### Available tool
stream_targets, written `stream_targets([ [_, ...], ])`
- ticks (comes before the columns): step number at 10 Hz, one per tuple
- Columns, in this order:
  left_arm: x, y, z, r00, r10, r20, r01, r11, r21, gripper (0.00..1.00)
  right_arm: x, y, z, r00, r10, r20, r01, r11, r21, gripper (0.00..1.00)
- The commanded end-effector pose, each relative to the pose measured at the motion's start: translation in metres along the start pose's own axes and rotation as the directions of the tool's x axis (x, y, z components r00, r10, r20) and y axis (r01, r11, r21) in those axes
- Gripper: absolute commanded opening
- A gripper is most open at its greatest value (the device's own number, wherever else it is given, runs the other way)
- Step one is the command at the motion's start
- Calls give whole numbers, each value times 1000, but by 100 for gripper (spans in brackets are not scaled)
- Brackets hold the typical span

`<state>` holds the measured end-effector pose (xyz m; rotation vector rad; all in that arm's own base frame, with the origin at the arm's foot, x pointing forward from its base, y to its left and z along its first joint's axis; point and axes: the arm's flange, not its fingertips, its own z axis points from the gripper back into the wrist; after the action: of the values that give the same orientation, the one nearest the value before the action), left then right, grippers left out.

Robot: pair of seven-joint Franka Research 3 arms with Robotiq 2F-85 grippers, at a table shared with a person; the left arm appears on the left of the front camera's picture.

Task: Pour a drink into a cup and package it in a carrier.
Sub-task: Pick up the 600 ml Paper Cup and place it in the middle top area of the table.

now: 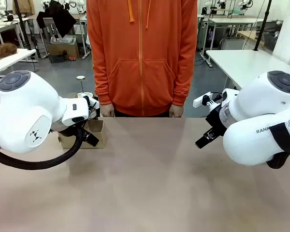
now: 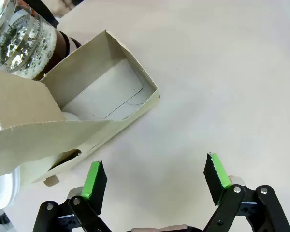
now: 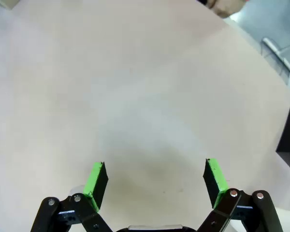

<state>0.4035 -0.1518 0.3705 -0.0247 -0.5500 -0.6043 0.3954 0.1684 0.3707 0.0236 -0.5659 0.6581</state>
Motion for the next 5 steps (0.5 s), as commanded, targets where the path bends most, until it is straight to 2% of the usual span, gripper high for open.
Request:
stream_targets([
  [1,0,0,0,1000,0,0,0,1000,0,100,0,0,0,1000,0,0,0,1000,0,100],
  [5,0,0,0,1000,0,0,0,1000,0,100,0,0,0,1000,0,0,0,1000,0,100],
])
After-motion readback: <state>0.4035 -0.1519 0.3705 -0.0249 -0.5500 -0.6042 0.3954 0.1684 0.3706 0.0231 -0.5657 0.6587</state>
